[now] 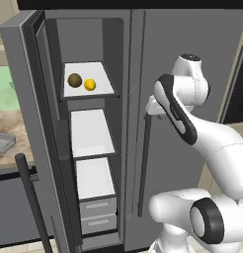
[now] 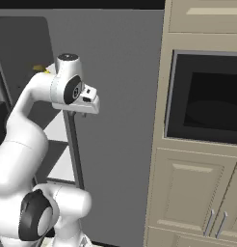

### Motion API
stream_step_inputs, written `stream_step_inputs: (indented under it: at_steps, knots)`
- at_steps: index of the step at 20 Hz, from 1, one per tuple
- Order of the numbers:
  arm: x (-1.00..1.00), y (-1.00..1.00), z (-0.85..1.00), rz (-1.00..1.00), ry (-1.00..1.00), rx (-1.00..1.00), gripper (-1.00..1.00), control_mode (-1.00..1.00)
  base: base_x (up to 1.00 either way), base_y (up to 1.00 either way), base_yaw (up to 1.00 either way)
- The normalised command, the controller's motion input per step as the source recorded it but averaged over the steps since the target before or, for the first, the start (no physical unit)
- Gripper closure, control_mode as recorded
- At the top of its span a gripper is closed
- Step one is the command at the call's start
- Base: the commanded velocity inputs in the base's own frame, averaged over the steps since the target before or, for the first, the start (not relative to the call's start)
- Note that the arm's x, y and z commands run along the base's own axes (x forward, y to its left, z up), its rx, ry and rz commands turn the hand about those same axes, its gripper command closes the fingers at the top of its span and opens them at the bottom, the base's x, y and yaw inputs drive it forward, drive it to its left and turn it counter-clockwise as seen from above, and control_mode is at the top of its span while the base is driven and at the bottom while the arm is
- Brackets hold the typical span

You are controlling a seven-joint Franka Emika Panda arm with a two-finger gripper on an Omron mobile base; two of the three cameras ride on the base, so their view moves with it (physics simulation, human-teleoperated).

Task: Take the lemon and potato out of the freezer and place them in the tupperware container on the counter. Then put the tupperware containing the vegetables back in the freezer.

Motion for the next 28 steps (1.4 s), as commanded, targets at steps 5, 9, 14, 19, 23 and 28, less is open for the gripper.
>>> stream_step_inputs:
  at_steps: [5,9,14,19,23,28]
  knots:
    - [-0.45,0.03,0.31,0.0,-0.16,0.0,-1.0,-1.0,0.0,0.0,0.0]
    - [-1.0,0.0,0.86,0.0,-0.5,0.0,-1.0,-1.0,0.0,0.0,0.0]
    - [-1.0,0.01,0.69,0.0,-0.51,0.0,-1.0,-1.0,0.0,0.0,0.0]
    - [-0.44,0.21,0.17,0.0,-0.24,0.0,-1.0,-1.0,0.0,0.0,0.0]
    - [0.0,0.25,-0.09,0.0,0.01,-0.02,-1.0,-1.0,0.0,0.0,0.0]
    - [0.0,0.02,0.0,0.0,0.0,0.0,-1.0,1.0,0.0,0.19,0.0]
